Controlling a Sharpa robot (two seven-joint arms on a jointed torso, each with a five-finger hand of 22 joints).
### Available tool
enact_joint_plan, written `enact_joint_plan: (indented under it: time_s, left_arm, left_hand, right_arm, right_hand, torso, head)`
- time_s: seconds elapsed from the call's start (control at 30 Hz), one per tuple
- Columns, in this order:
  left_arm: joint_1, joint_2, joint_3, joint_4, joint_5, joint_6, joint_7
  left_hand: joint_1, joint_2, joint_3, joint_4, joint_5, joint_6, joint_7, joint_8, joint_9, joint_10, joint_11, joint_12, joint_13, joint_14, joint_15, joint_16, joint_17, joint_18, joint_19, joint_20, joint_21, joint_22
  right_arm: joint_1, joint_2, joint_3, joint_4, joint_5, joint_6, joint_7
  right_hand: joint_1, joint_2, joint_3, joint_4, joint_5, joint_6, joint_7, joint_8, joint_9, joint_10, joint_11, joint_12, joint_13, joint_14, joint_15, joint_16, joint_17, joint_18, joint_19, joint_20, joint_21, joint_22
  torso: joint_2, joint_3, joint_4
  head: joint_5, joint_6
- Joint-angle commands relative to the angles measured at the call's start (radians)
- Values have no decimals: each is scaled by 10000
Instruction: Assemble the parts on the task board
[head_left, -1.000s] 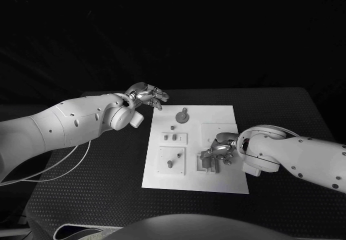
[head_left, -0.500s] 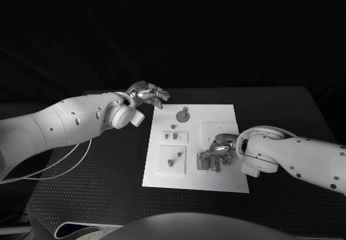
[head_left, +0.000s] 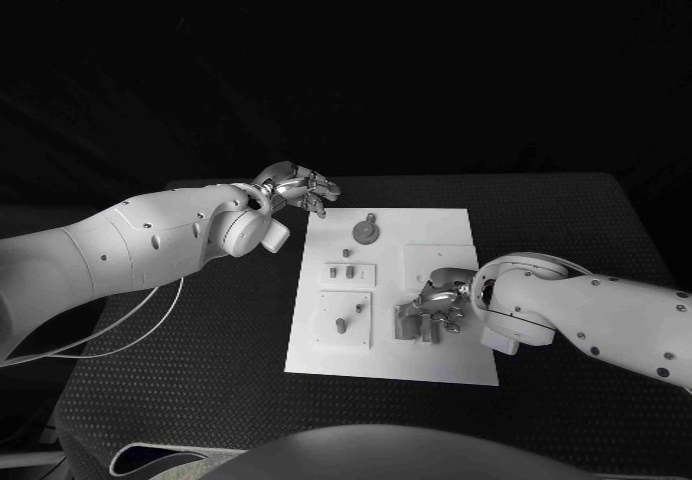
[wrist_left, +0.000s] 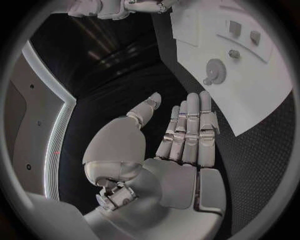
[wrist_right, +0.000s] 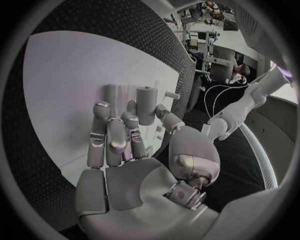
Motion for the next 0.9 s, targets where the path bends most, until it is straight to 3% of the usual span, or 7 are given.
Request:
enact_joint_plan:
  time_s: [0.03,0.3,0.73,0.9]
  left_arm:
    - [14,10,6,29,56,112,53]
    - [14,7,6,27,56,107,49]
    - [14,3,6,32,56,105,42]
    - [14,5,6,27,56,98,45]
  left_hand:
    - [-129,-11,-16,63,-14,-52,0,66,9,-43,13,39,-14,23,10,-68,10,217,64,-17,-45,-11]
    - [-132,-13,-15,68,-14,-55,1,66,9,-44,13,40,-15,23,10,-71,14,217,62,-17,-45,-11]
    - [-134,-16,-13,74,-14,-59,3,65,7,-45,13,40,-18,23,11,-76,21,218,60,-17,-45,-10]
    - [-135,-17,-12,77,-14,-61,3,65,7,-46,13,41,-19,23,11,-78,24,219,60,-17,-44,-10]
  right_arm:
    - [-33,19,-21,-40,-106,69,-2]
    - [-55,74,-31,-99,-104,178,-3]
    - [-61,69,-45,-98,-126,271,-11]
    - [-62,84,-51,-72,-115,360,-11]
  right_hand:
    - [-124,-123,40,54,58,30,1,-65,-25,-70,-19,-1,-20,-111,13,2,-73,132,-80,19,7,205]
    - [-342,-725,193,452,59,-73,52,-212,-42,-184,30,-75,-67,-323,56,-60,-314,132,-149,42,-36,197]
    - [-375,-1077,320,773,51,-193,109,-329,-39,-290,82,-97,-83,-537,104,-111,-545,132,-220,69,-66,200]
    - [-362,-1099,335,794,52,-202,114,-338,-36,-303,87,-99,-85,-571,109,-121,-589,132,-230,72,-70,200]
  torso:
    - [2,-3,3]
    - [2,-1,0]
    - [0,4,-6]
    - [3,4,-8]
  head:
    - [4,-2]
    - [12,-20]
    - [32,-47]
    - [34,-66]
